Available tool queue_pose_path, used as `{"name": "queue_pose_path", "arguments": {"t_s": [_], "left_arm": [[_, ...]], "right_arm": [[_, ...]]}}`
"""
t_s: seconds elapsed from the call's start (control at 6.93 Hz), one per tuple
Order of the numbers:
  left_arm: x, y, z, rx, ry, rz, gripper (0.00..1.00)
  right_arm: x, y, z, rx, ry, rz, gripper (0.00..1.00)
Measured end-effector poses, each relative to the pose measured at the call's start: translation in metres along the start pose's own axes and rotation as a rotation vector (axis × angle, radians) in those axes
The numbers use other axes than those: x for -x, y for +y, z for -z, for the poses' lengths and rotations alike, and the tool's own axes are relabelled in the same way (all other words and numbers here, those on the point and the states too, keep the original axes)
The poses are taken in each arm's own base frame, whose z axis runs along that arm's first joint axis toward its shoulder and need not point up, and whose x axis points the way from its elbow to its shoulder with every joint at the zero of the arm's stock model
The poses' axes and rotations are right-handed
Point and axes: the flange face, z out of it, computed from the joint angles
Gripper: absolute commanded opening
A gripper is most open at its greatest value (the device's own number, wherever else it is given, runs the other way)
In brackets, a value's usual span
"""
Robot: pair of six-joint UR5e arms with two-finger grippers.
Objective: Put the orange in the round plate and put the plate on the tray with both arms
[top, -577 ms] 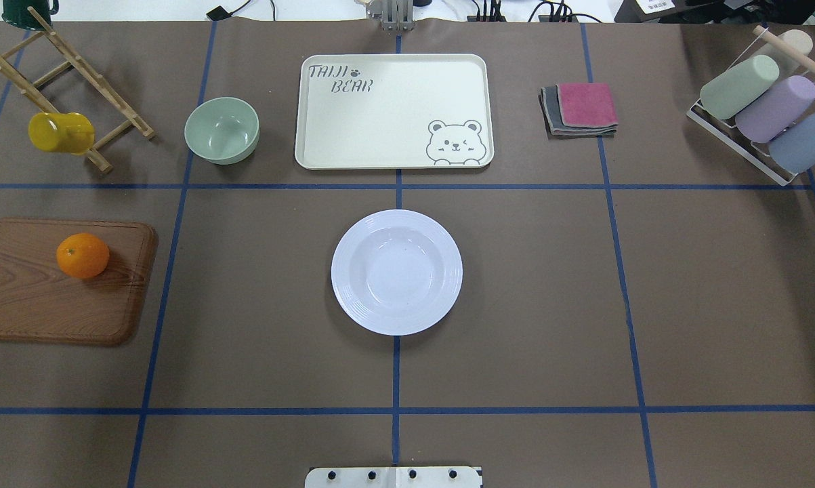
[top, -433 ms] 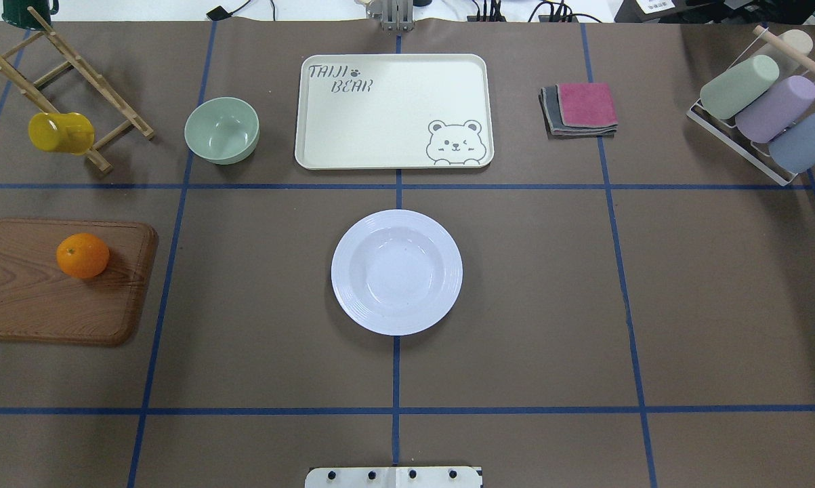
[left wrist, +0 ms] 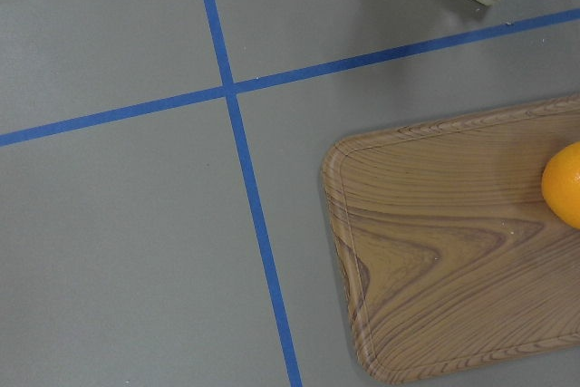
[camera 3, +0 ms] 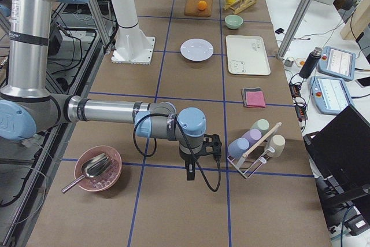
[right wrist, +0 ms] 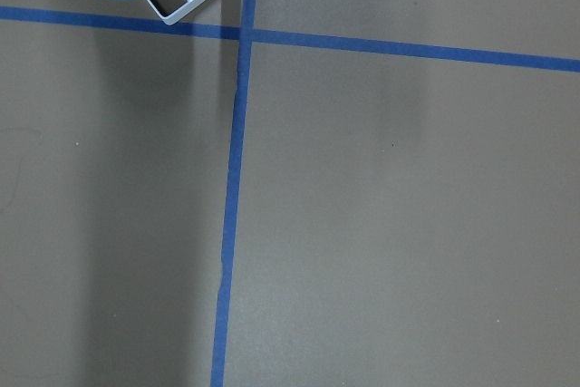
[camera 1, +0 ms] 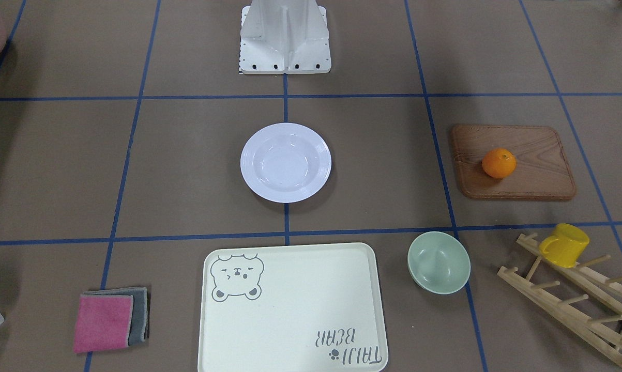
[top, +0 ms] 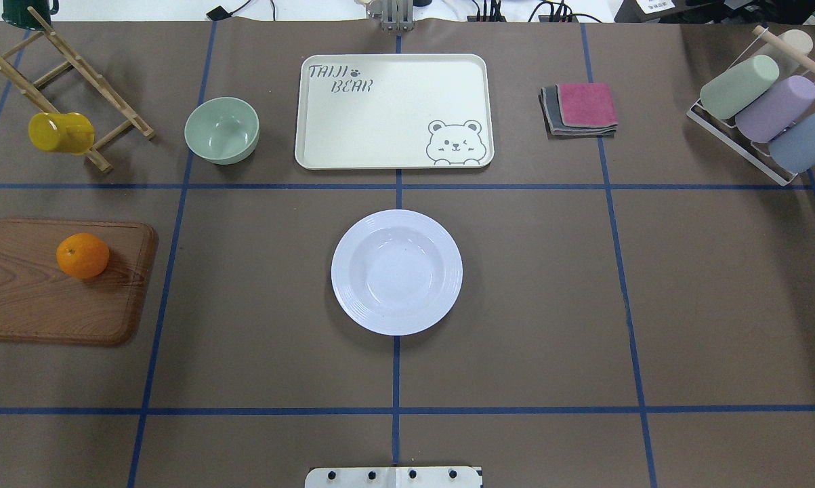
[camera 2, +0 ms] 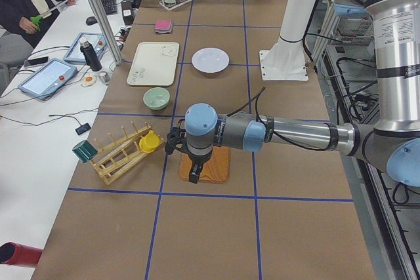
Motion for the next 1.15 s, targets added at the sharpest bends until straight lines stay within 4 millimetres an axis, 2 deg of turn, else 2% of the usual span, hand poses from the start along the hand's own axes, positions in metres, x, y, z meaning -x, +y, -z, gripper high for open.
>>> {"name": "queue_pose_path", "arguments": {"t_s": [0.29, 0.43, 0.58, 0.72, 0.87, 1.01, 1.15], "left_arm": [[-0.013, -0.033, 0.014, -0.099, -0.004, -0.105, 0.99], [-0.018, -0.045, 0.019, -0.146, 0.002, -0.160, 0.99], [-0.030, -0.054, 0.019, -0.172, 0.041, -0.172, 0.99], [-0.052, -0.066, 0.008, -0.169, 0.108, -0.130, 0.99], [-0.083, -0.080, -0.010, -0.164, 0.125, -0.081, 0.99], [-0.116, -0.089, -0.042, -0.156, 0.085, -0.040, 0.99], [-0.149, -0.092, -0.077, -0.145, 0.042, -0.013, 0.99]], "right_arm": [[0.023, -0.015, 0.025, -0.067, 0.002, 0.054, 1.00], [0.035, -0.022, 0.034, -0.110, -0.007, 0.085, 1.00], [0.050, -0.028, 0.033, -0.128, -0.017, 0.089, 1.00], [0.071, -0.035, 0.028, -0.146, -0.030, 0.069, 1.00], [0.097, -0.043, 0.019, -0.168, -0.049, 0.035, 1.00], [0.121, -0.047, 0.008, -0.179, -0.063, 0.000, 1.00], [0.137, -0.049, -0.001, -0.187, -0.069, -0.025, 1.00]]}}
